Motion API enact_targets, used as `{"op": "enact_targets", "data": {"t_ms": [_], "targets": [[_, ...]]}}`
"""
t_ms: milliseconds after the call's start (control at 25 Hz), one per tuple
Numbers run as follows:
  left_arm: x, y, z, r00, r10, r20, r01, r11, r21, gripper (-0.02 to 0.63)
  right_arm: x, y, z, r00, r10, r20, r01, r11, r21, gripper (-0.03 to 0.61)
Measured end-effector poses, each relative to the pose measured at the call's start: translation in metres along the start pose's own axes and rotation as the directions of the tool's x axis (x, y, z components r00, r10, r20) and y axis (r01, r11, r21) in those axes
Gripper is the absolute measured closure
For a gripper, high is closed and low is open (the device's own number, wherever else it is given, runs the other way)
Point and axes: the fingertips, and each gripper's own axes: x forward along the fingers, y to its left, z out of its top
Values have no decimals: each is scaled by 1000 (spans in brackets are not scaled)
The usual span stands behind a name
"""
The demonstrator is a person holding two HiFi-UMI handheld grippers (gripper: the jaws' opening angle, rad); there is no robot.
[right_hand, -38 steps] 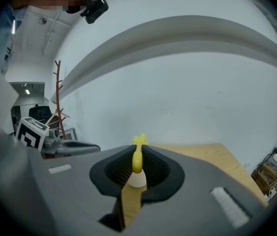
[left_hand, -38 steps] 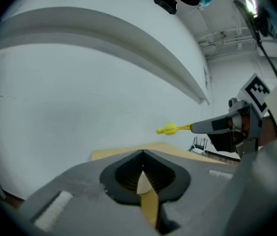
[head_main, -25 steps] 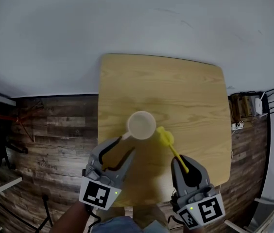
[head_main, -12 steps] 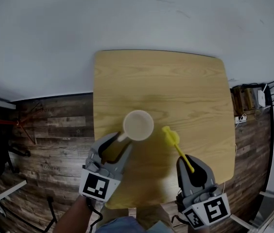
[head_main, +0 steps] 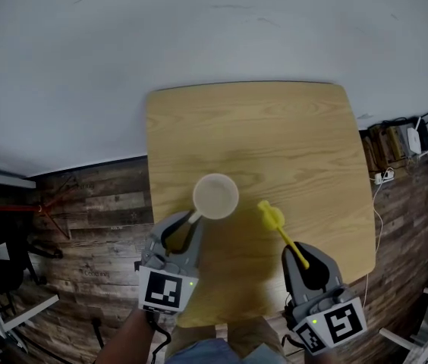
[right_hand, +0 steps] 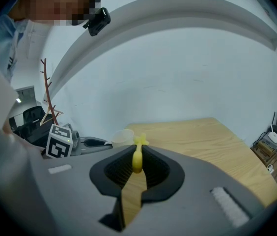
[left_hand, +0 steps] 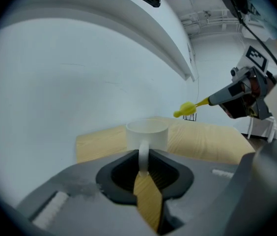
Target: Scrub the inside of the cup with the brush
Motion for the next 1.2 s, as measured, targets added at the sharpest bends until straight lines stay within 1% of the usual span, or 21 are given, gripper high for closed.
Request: {"op": "enact_targets", "data": {"t_ms": [80,200,280,360,440,520,600,720,840,920,1040,1120,1200], "targets": [[-2,-1,5,1000,-4,-16,5,999,33,537,-2,-1,-6,1000,4,-10,-4,1000,10,537],[-5,-7,7,998,-30,-62,40,987,157,537,-5,-2,-14,1000,14,-25,-13,1000,26,537],[-5,-11,7,993,-51,-107,77,966,247,537,-6,-2,-17,999,27,-29,-26,999,33,537],[-7,-15,9,988,-65,-143,109,939,326,537,-6,-2,-17,998,49,-30,-48,998,37,537],[-9,-19,12,983,-72,-171,135,909,393,537,-5,-2,-15,997,72,-30,-71,997,33,537],[-10,-25,13,977,-76,-197,158,883,442,537,-5,-3,-11,995,91,-29,-90,996,21,537],[-10,-29,14,974,-79,-211,171,869,464,537,-4,-6,-7,993,113,-31,-113,994,7,537],[-9,-33,16,971,-79,-224,180,861,475,538,0,-8,-5,985,162,-50,-163,987,-1,537],[-9,-37,17,968,-78,-240,191,849,492,538,9,-7,-10,971,219,-96,-222,975,-14,537],[-8,-39,18,965,-77,-249,199,836,511,537,16,-2,-12,958,256,-127,-263,964,-46,537],[-7,-43,20,962,-82,-259,212,824,526,537,29,8,-15,930,323,-174,-346,931,-117,538],[-7,-48,21,959,-90,-268,223,823,522,537,39,14,-18,906,363,-218,-403,898,-177,538],[-7,-53,24,955,-104,-279,239,826,510,537,48,16,-18,883,391,-260,-452,857,-246,538]]}}
